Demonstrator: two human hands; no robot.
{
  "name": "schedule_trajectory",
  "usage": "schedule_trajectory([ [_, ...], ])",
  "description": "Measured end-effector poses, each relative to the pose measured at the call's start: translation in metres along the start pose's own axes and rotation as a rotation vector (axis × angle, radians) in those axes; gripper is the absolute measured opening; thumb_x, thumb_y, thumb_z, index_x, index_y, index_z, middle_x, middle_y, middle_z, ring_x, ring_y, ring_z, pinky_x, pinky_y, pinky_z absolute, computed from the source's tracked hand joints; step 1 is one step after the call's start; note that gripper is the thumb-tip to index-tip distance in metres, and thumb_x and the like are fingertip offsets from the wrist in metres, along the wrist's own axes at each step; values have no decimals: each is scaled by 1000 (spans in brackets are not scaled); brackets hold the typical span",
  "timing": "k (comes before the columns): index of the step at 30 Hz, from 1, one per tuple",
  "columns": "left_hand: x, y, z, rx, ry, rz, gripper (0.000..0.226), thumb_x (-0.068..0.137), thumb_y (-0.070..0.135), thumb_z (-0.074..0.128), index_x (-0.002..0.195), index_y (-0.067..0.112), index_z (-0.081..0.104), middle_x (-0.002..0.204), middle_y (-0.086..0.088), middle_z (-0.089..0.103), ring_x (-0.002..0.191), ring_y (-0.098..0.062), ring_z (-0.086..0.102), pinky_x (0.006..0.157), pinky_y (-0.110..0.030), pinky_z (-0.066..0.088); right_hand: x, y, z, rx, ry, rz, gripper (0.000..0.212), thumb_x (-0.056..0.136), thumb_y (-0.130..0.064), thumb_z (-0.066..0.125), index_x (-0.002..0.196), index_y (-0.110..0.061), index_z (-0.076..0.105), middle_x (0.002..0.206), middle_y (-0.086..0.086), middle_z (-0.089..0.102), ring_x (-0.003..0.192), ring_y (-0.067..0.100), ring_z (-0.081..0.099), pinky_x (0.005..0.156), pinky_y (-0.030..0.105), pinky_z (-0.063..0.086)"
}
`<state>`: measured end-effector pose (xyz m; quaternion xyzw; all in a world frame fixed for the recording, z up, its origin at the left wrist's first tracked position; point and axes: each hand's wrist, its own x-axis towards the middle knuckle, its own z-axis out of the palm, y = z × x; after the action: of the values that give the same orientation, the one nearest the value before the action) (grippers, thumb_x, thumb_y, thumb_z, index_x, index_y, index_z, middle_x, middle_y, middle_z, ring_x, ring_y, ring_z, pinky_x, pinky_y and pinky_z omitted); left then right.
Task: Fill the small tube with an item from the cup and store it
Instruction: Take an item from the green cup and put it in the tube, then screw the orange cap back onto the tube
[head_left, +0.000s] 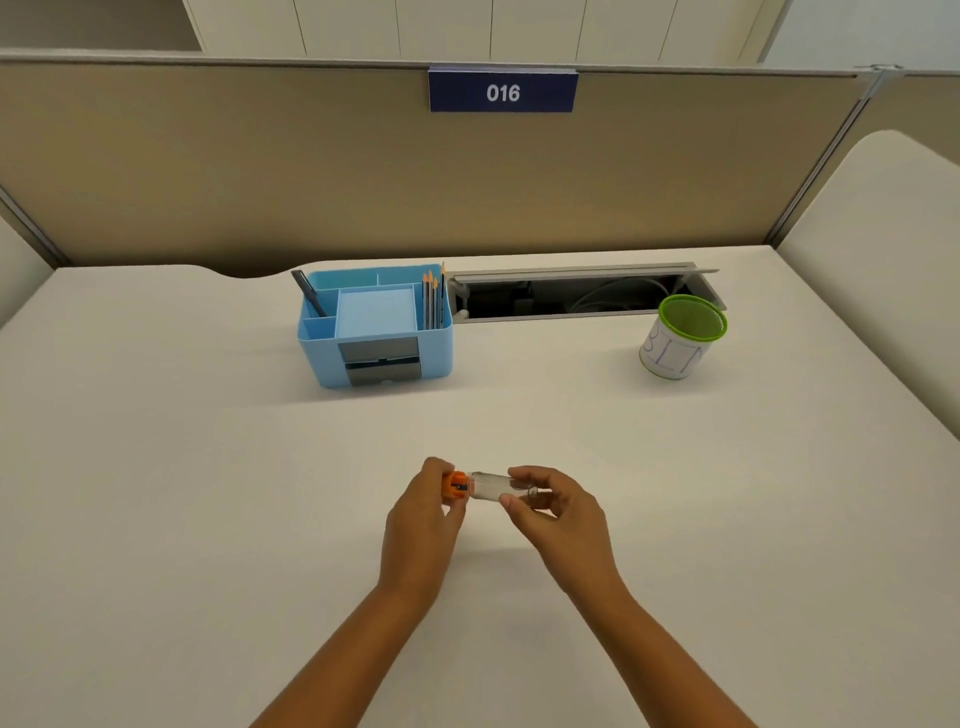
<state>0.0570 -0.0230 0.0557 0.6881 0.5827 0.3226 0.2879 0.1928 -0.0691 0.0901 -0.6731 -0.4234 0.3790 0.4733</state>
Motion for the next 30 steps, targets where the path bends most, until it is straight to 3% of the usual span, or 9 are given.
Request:
schedule_trajectory([
  [3,2,5,-1,8,15,19,26,81,17,64,95,29,46,90,8,60,77,-9,56,66,-4,35,-1,-4,2,-7,16,-57,28,76,-17,71,86,-41,63,92,-17,66,78,-6,60,61,1,43],
  [7,2,9,-2,3,22,20,29,82,13,62,108,20,52,104,-1,65,87,-9,57,81,-17,42,-2,-5,6,-5,29,-100,27,76,-16,72,91,-36,63,95,-14,66,81,-5,59,65,1,45],
  [10,1,13,-2,-62,13,-49,35,84,7,58,117,18,51,117,-4,63,105,-18,59,95,-30,43,-2,-4,7,7,45,-106,27,76,-14,72,93,-34,64,95,-15,66,82,-5,59,66,2,46],
  [12,1,17,-3,-131,30,-110,35,87,4,53,119,16,52,121,-5,61,103,-17,57,96,-29,40,-3,-3,8,15,53,-103,26,76,-14,72,94,-31,65,95,-16,66,83,-5,59,65,1,45],
  [14,3,22,-3,-282,51,-230,30,88,4,51,116,15,55,120,-7,61,98,-13,54,94,-29,41,-4,-1,9,20,66,-94,26,76,-13,72,96,-29,66,96,-16,66,83,-5,59,64,1,45],
  [17,7,30,-7,-788,79,-532,17,87,12,55,103,12,63,112,-11,63,100,-22,59,90,-34,48,-6,1,13,30,91,-51,26,77,-17,72,98,-29,65,93,-18,66,81,-8,59,62,0,44],
  [19,8,31,-10,-1002,93,-611,13,87,11,54,97,9,63,106,-12,64,98,-25,62,86,-34,49,-9,3,17,26,73,-23,28,78,-19,71,103,-29,63,91,-21,64,79,-8,61,62,-1,44],
  [25,9,32,-12,-1016,70,-477,12,84,6,56,89,14,64,99,-8,67,95,-23,63,88,-35,49,-8,5,22,39,-5,57,32,81,-21,68,112,-22,62,93,-11,68,78,2,65,66,5,48],
  [30,14,35,-15,-928,-54,-393,13,80,7,63,85,18,67,100,-5,69,92,-21,66,81,-31,53,-6,0,19,165,-362,232,28,92,-23,49,119,-26,44,93,-1,64,77,11,65,68,22,54],
])
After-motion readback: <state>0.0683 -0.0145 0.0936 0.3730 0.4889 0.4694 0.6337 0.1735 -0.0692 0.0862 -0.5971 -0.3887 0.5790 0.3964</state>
